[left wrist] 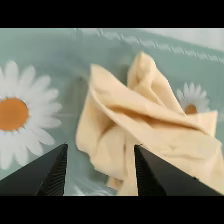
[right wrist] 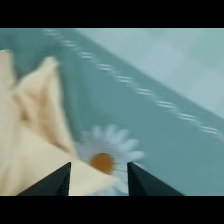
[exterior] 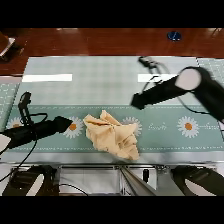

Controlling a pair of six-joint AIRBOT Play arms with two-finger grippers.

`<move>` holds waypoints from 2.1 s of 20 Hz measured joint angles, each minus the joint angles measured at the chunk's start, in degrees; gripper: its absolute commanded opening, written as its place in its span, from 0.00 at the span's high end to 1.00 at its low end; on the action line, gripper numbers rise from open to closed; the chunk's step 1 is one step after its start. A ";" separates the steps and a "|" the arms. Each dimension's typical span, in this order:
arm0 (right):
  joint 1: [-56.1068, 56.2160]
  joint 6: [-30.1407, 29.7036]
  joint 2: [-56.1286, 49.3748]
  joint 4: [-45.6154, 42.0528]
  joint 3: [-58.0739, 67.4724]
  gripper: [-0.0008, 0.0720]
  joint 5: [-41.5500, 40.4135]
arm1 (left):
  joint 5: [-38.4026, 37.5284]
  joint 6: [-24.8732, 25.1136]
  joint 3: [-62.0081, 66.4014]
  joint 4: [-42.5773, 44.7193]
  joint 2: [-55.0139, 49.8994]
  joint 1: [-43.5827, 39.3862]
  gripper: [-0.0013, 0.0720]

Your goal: Fold the shirts.

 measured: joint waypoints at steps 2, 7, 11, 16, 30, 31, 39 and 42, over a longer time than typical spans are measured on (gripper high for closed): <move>-8.33 4.13 5.64 -7.26 -4.07 0.42 0.31 | -0.13 0.68 -0.92 -4.31 -1.86 0.00 0.29; -25.09 5.22 13.97 -7.45 -18.53 0.43 0.83 | 2.29 5.77 -1.77 -13.60 -13.88 0.00 0.29; -29.29 2.16 16.35 -0.94 -28.13 0.43 0.76 | 3.76 17.14 -1.18 -25.62 -27.26 0.00 0.29; -25.09 0.24 17.05 5.53 -35.52 0.43 3.15 | 1.46 29.35 3.13 -34.10 -39.26 0.00 0.96; 2.69 -1.22 8.17 24.61 -42.40 0.43 -3.28 | -1.16 37.05 7.63 -36.83 -43.32 0.00 0.96; 4.59 -1.79 6.56 26.23 -42.45 0.44 -4.87 | -1.16 37.09 7.65 -36.85 -43.32 0.00 0.96; 7.78 -9.62 0.96 34.03 -32.70 0.95 -8.66 | -2.47 37.22 10.36 -37.18 -41.83 1.79 0.96; 1.44 -8.31 2.71 26.77 -18.73 0.95 -4.00 | -3.34 37.35 16.59 -40.94 -36.48 5.88 0.96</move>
